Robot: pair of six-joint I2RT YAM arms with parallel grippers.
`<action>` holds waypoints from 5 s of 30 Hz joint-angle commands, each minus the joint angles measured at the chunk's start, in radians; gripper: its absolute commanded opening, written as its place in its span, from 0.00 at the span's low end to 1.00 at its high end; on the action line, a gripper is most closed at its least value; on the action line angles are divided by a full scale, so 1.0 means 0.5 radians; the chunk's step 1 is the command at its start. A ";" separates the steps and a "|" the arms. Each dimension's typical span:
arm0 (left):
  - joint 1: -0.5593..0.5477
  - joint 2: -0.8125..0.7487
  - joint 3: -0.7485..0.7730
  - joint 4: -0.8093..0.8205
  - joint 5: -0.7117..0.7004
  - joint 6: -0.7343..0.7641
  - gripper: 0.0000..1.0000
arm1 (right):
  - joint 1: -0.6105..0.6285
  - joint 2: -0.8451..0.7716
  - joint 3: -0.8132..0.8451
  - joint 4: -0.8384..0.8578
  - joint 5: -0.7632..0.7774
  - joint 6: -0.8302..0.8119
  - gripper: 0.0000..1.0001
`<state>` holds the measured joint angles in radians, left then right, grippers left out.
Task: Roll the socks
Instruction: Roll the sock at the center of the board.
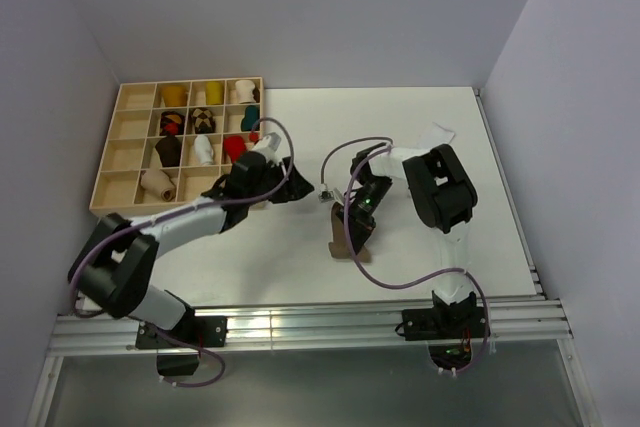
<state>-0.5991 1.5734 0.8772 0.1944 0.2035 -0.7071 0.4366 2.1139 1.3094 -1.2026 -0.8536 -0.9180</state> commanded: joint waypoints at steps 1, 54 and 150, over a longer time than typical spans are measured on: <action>-0.032 -0.269 -0.343 0.513 -0.192 -0.037 0.59 | 0.004 0.092 0.013 0.104 0.296 0.056 0.20; -0.772 0.532 0.037 -0.082 0.105 0.963 0.00 | -0.124 0.104 0.201 -0.028 0.121 0.140 0.47; -1.001 -0.644 -0.684 0.495 -1.138 0.622 0.56 | 0.139 -0.047 0.059 -0.024 0.468 -0.177 0.22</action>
<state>-1.0515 1.1839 0.4740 0.3901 -0.3168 -0.5331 0.5163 2.0090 1.3010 -1.1839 -0.5938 -0.9775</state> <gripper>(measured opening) 0.558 0.304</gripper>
